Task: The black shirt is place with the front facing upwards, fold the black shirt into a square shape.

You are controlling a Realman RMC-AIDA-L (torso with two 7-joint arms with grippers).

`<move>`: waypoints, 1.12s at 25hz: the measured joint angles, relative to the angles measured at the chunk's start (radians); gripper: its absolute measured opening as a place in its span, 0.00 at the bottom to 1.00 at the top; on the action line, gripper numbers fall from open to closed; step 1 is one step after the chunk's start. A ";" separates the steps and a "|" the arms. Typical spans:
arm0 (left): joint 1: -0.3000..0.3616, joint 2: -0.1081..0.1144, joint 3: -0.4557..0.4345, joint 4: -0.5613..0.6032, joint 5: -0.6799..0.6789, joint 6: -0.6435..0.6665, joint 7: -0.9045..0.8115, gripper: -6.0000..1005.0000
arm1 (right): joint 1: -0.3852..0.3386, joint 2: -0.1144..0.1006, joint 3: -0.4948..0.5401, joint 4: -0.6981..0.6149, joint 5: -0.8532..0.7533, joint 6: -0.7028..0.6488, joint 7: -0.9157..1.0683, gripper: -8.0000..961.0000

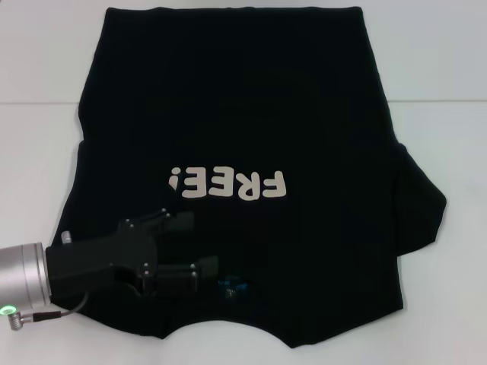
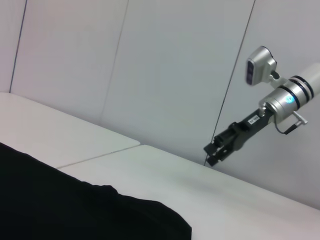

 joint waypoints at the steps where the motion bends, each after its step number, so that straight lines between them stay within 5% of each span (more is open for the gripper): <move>1: 0.000 0.000 0.000 -0.001 0.000 -0.003 0.000 0.95 | -0.002 -0.001 0.004 -0.001 -0.016 0.006 0.009 0.87; 9: -0.011 0.003 0.000 -0.002 0.000 -0.012 -0.003 0.94 | 0.034 0.004 -0.006 0.034 -0.134 0.087 0.036 0.87; 28: -0.010 0.001 -0.001 -0.005 -0.001 -0.026 -0.004 0.94 | 0.192 0.023 -0.116 0.309 -0.134 0.206 0.001 0.85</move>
